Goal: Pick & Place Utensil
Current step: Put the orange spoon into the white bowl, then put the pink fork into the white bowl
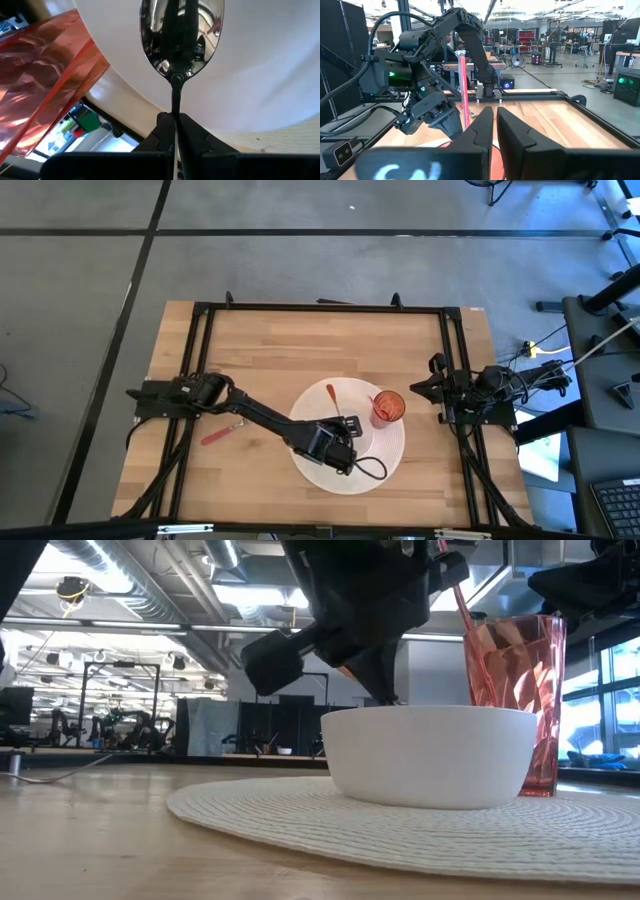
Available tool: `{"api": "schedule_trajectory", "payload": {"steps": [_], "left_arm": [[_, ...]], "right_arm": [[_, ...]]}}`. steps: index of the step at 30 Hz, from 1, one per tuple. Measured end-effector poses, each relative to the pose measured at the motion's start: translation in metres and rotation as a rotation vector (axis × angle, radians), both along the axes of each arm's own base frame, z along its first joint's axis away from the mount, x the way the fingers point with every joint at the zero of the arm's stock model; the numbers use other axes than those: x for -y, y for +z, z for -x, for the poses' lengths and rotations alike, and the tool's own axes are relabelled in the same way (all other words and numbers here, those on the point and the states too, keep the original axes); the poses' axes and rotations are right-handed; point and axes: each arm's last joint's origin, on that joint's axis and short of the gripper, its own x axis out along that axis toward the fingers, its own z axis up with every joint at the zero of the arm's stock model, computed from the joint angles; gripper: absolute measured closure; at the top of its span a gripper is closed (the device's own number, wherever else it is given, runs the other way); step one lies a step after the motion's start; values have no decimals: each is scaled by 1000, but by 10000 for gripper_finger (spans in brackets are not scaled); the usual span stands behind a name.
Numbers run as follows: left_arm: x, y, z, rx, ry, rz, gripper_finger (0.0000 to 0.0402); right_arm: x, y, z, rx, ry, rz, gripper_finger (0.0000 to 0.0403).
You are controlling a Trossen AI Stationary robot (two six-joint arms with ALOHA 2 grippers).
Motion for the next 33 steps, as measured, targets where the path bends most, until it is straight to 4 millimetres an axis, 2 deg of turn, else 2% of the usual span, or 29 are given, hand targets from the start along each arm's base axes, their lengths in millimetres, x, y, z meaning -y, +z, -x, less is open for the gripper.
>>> {"api": "schedule_trajectory", "payload": {"steps": [6, 16, 22, 25, 28, 33], "left_arm": [[0, 0, 0, 44, 49, 31, 391], [1, 1, 1, 64, 57, -13, 362], [-1, 4, 2, 139, 127, -106, 360], [-6, 12, 11, 154, 193, -165, 360], [-14, 33, 31, 177, 333, -15, 365], [-48, 86, 70, 219, 815, 450, 381]], "right_arm": [[0, 0, 0, -3, 0, 2, 377], [0, -1, 0, -5, 0, 2, 377], [0, -1, 0, -5, 0, 5, 377], [0, -1, 0, -6, 0, 5, 377], [0, -1, 0, -8, 0, 5, 377], [0, -2, 0, -20, 0, 7, 377]]}}
